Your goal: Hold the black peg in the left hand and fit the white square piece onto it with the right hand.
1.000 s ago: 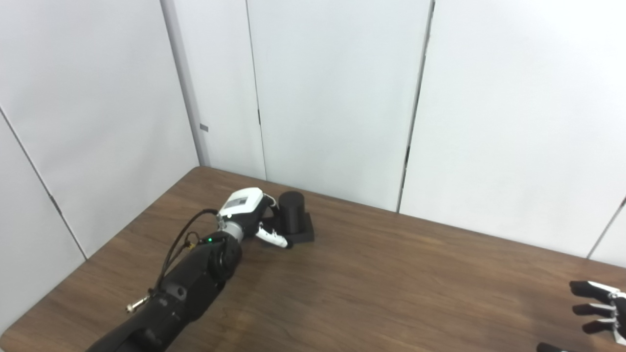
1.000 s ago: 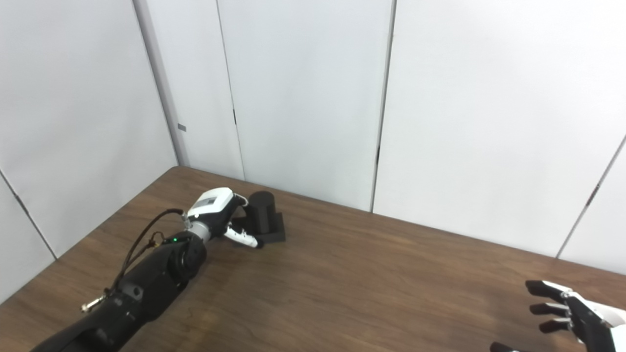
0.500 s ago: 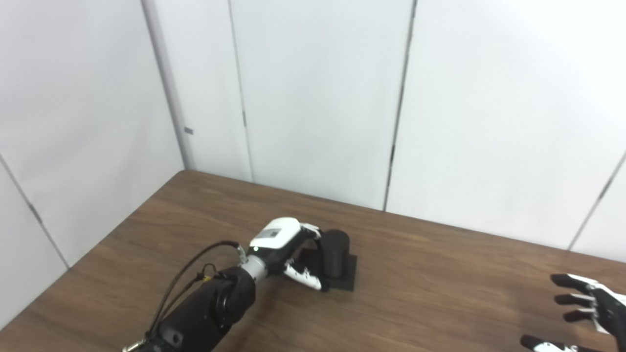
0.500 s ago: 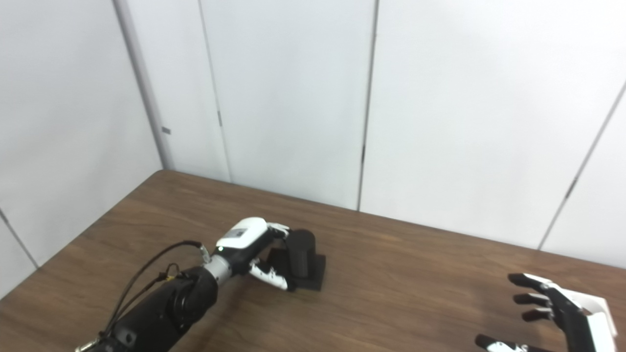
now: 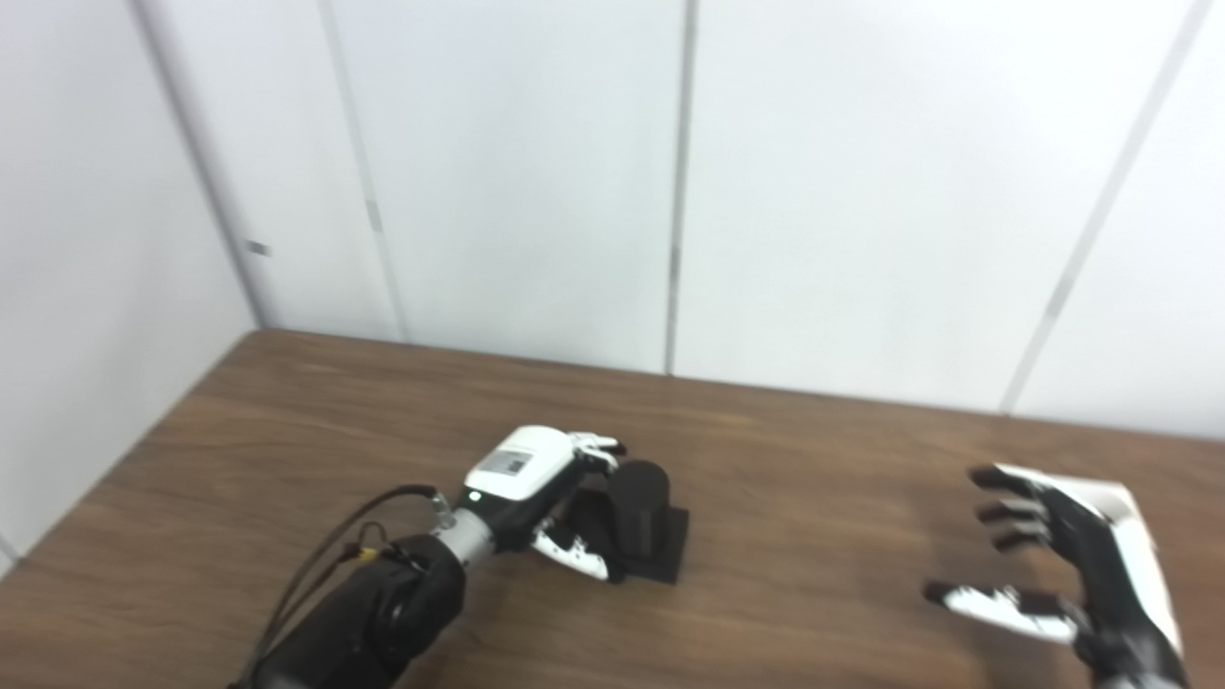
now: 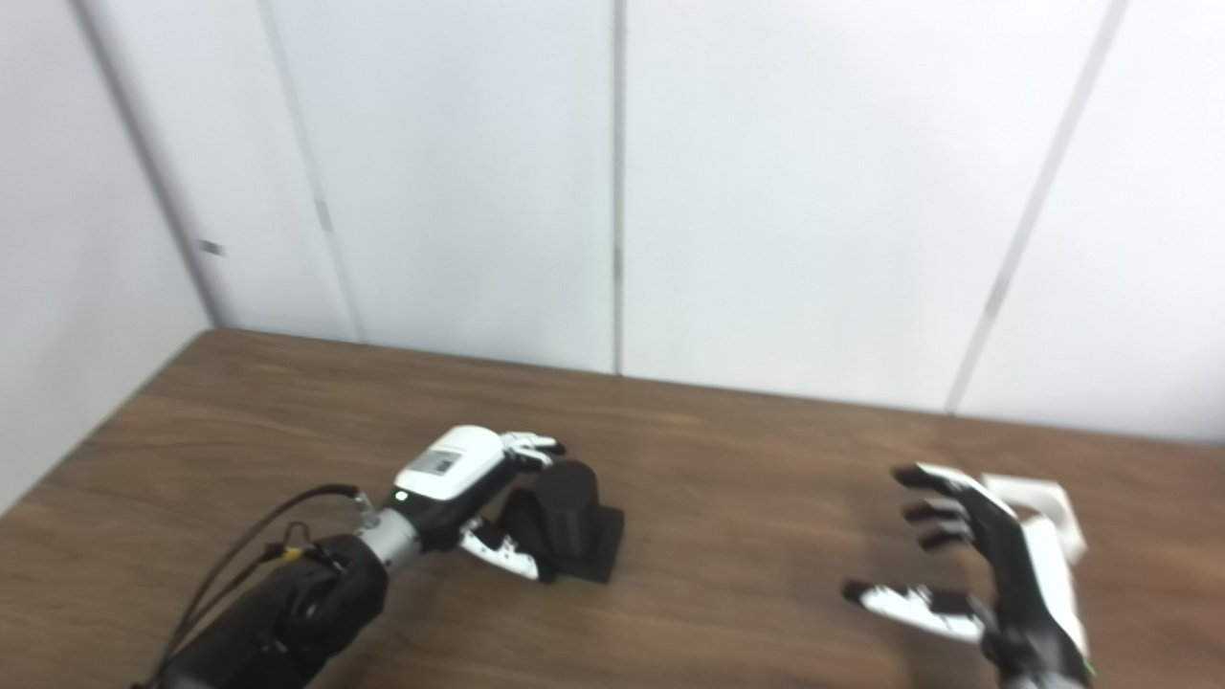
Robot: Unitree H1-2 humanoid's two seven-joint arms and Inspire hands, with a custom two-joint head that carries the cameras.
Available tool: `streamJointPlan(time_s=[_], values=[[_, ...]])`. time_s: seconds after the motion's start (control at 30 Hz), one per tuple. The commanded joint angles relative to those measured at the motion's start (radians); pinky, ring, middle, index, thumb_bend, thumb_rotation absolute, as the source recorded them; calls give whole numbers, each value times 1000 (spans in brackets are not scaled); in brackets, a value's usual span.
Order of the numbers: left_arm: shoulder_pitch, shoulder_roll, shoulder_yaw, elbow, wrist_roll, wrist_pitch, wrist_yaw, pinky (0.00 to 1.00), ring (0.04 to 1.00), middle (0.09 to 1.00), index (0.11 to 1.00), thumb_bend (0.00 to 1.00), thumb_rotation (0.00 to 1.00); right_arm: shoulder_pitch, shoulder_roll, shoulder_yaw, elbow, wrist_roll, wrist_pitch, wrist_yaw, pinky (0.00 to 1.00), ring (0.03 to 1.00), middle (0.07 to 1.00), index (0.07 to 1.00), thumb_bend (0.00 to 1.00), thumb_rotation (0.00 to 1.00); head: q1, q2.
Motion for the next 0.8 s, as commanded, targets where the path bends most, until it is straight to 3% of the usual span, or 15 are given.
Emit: streamJointPlan(time_s=[0.0, 0.17, 0.4, 0.77], values=[[6, -10, -34, -8, 28, -41, -33, 803, 869, 861, 487, 523, 67, -42, 2, 2, -5, -3, -61, -23, 496, 633, 735, 688, 592, 0, -22, 4], [-1, -28, -62, 4, 29, -65, -59, 820, 871, 864, 488, 523, 67, -50, 10, 12, 17, -12, -84, -36, 496, 635, 732, 697, 579, 0, -73, 13], [-20, -55, -111, 40, 54, -91, -70, 808, 871, 857, 488, 523, 66, -52, 24, 21, 10, -32, -65, -41, 496, 627, 731, 701, 580, 0, -104, 17], [-52, -77, -170, 107, 77, -89, -103, 813, 877, 847, 488, 524, 64, -52, 33, 28, 14, -40, -65, -50, 487, 617, 729, 697, 572, 0, -169, 4]])
